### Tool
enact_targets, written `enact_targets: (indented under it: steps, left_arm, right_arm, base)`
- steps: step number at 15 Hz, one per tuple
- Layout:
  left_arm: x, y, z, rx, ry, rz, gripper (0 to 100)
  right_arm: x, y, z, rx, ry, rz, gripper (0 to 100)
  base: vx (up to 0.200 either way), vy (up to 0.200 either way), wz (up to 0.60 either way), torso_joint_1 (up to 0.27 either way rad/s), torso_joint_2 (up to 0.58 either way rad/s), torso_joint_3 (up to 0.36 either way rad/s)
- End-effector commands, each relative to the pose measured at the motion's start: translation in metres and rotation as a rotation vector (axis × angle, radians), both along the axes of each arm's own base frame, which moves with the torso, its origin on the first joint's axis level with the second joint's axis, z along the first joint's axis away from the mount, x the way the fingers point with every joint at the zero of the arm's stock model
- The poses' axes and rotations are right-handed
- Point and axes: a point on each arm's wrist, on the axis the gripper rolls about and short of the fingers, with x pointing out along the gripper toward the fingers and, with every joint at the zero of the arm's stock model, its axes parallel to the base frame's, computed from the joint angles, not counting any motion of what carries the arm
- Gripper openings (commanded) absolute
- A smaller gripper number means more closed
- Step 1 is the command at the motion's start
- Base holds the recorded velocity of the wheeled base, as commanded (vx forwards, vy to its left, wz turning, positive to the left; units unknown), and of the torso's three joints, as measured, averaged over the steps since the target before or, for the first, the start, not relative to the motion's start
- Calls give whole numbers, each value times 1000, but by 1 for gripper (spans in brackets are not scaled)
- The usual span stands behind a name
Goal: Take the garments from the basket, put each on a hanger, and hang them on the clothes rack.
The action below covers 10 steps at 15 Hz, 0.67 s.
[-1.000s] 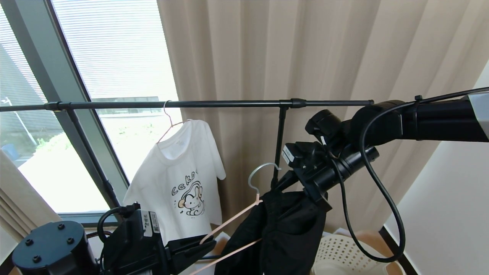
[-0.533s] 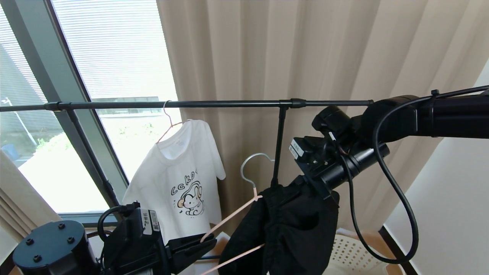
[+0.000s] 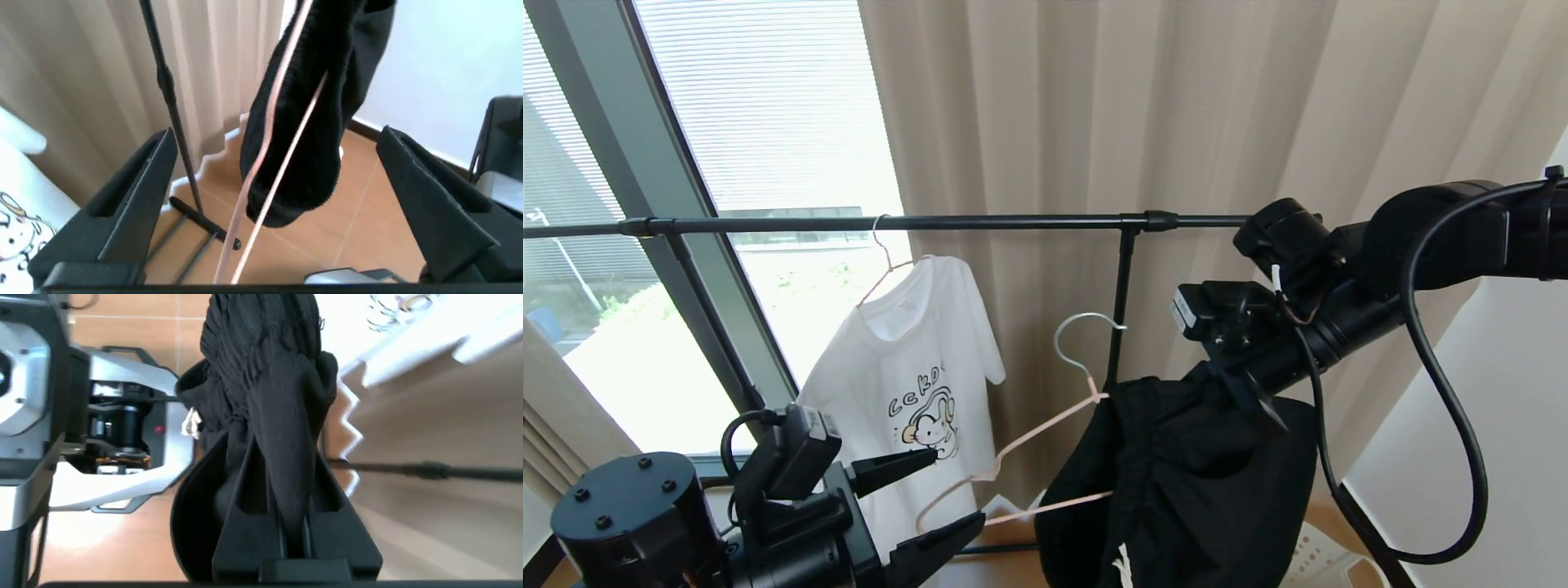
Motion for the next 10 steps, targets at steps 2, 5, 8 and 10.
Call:
enact_targets:
  steps: [2, 5, 8, 10]
  left_arm:
    - [15, -2, -6, -13, 35, 34, 100]
    - [28, -9, -20, 18, 78, 69, 100]
    - [36, -18, -31, 47, 92, 120, 100]
    - [43, -35, -48, 103, 111, 191, 100]
  right_arm:
    - [-3, -3, 14, -7, -57, -66, 0]
    - [7, 0, 14, -50, -83, -253, 0]
    - [0, -3, 4, -9, -174, -280, 0]
    - [-12, -9, -10, 23, -230, -287, 0]
  base:
    - [0, 0, 0, 0, 0, 0]
    - [0, 0, 0, 0, 0, 0]
    - [0, 0, 0, 0, 0, 0]
    - [0, 0, 0, 0, 0, 0]
